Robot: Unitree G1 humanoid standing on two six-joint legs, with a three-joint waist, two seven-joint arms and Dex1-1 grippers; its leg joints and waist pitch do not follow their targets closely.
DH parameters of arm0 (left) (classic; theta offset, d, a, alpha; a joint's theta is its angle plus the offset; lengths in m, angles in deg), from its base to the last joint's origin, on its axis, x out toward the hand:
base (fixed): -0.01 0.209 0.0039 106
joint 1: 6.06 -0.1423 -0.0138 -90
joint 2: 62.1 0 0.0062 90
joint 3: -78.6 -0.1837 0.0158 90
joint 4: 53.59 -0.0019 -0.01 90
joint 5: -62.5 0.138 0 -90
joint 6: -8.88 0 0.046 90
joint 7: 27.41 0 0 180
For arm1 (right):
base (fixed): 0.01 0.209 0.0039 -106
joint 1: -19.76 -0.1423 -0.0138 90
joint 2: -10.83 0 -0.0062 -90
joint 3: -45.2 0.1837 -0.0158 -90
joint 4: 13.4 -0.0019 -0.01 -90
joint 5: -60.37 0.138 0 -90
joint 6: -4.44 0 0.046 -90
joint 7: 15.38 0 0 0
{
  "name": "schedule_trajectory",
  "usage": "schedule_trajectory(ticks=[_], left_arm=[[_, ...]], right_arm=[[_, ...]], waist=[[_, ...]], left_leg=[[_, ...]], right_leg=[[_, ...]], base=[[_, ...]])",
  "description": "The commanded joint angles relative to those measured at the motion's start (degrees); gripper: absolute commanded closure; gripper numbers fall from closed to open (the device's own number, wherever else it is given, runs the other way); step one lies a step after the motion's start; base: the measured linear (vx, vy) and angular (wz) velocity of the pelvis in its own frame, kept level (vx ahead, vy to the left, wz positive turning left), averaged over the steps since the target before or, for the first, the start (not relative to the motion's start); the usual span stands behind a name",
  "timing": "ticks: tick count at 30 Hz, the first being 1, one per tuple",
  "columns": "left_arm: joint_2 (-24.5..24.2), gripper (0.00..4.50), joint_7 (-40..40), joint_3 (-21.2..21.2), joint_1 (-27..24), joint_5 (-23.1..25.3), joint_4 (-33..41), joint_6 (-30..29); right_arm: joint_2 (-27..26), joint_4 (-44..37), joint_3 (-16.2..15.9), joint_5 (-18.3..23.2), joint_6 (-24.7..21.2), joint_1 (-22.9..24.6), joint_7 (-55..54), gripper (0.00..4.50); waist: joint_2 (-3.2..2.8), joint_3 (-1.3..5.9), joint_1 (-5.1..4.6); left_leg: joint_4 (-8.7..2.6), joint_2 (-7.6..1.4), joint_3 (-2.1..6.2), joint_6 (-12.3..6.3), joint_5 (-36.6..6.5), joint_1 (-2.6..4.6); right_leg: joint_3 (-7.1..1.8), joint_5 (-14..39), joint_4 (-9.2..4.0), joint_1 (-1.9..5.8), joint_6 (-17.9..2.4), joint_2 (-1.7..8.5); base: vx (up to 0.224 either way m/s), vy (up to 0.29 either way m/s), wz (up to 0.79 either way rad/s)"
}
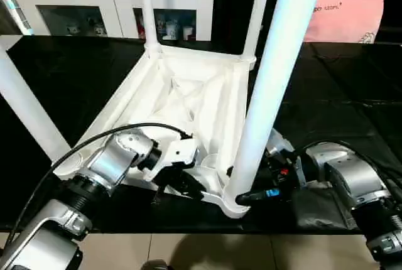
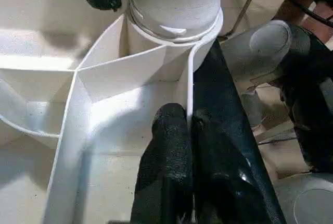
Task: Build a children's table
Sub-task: Rotate leg to tighten
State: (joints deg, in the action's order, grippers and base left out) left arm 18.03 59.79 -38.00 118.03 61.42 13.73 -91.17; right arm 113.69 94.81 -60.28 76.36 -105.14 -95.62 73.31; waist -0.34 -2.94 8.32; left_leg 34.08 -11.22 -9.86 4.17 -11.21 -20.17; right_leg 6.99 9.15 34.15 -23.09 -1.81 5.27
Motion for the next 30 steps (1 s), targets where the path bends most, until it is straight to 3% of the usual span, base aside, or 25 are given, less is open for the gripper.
schedule_trajectory(ticks=[1, 4, 8, 9, 13, 18, 21, 25, 30], left_arm=[[0.5, 4.5, 2.8, -0.9, 0.6, -1.4, 2.2, 0.8], [0.4, 4.5, 2.7, -0.9, 0.4, -1.4, 2.1, 0.8], [0.3, 4.5, 2.5, -0.9, 0.4, -1.4, 2.2, 0.5], [0.3, 4.5, 2.5, -0.9, 0.3, -1.4, 2.2, 0.5], [0.7, 4.5, 0.8, 0.0, -0.1, -1.9, 2.6, -1.9], [3.6, 4.5, -7.7, 2.7, -0.2, -1.4, 3.1, -7.3], [5.4, 4.5, -12.1, 3.7, -0.2, -0.9, 3.3, -9.7], [10.9, 4.5, -21.5, 6.1, 0.6, -0.2, 2.1, -15.3], [18.8, 4.5, -34.2, 9.5, 2.8, 0.4, -0.7, -19.7]], right_arm=[[0.5, 0.1, 0.0, 0.0, 0.4, -0.7, 0.2, 1.33], [0.5, -0.1, -0.2, 0.0, 0.3, -0.6, 0.5, 1.66], [0.5, -0.1, -0.4, 0.2, 0.3, -0.6, 0.6, 1.76], [0.5, -0.2, -0.4, 0.2, 0.3, -0.4, 0.5, 2.05], [-0.8, -1.1, 0.5, 0.9, -0.5, 0.7, -1.8, 2.19], [-5.7, 0.3, 2.5, -2.7, 0.3, 1.6, -15.7, 2.35], [-7.5, 1.2, 2.9, -4.5, 0.5, 1.7, -21.3, 2.42], [-12.2, 2.2, 3.7, -6.7, -2.0, 1.7, -31.8, 2.46], [-20.9, 5.9, 6.4, -10.8, -2.8, 0.0, -50.6, 2.52]], waist=[[0.29, 4.1, -0.27], [0.32, 4.09, -0.27], [0.32, 4.1, -0.27], [0.33, 4.07, -0.29], [0.07, 4.06, -0.34], [-0.31, 3.87, -0.83], [-0.07, 3.59, -2.08], [0.12, 3.8, -3.26], [0.12, 3.88, -3.99]], left_leg=[[-3.82, -2.42, 0.43, -3.21, -8.4, -0.02], [-3.81, -2.42, 0.42, -3.24, -8.4, 0.0], [-3.79, -2.39, 0.42, -3.35, -8.2, -0.03], [-3.8, -2.39, 0.41, -3.25, -8.4, 0.0], [-3.85, -2.42, 0.46, -2.94, -8.8, 0.1], [-4.07, -2.19, 0.63, -1.29, -11.1, 0.13], [-4.2, -1.82, 0.84, -0.16, -13.3, 0.11], [-3.94, -1.7, 0.73, -0.89, -10.3, -0.27], [-3.82, -1.3, 0.67, -1.36, -10.2, -0.11]], right_leg=[[-3.47, 16.0, -3.85, 3.47, -10.0, 3.86], [-3.49, 15.8, -3.83, 3.46, -10.1, 3.86], [-3.46, 16.0, -3.83, 3.47, -10.0, 3.85], [-3.46, 16.5, -3.9, 3.45, -9.9, 3.85], [-3.47, 16.7, -3.94, 3.43, -9.8, 3.83], [-3.31, 19.6, -4.38, 3.46, -8.8, 3.81], [-2.95, 25.9, -5.26, 3.63, -6.5, 3.96], [-3.04, 22.4, -4.93, 3.68, -7.0, 3.69], [-2.78, 24.4, -5.46, 3.51, -6.1, 3.57]], base=[[0.0, 0.0, 0.0], [0.0, 0.0, 0.0], [0.0, 0.0, 0.0], [0.0, 0.0, 0.0], [0.0, 0.0, 0.0], [0.0, 0.0, 0.0], [0.0, 0.0, 0.0], [0.0, 0.0, 0.0], [0.0, 0.0, 0.0]])
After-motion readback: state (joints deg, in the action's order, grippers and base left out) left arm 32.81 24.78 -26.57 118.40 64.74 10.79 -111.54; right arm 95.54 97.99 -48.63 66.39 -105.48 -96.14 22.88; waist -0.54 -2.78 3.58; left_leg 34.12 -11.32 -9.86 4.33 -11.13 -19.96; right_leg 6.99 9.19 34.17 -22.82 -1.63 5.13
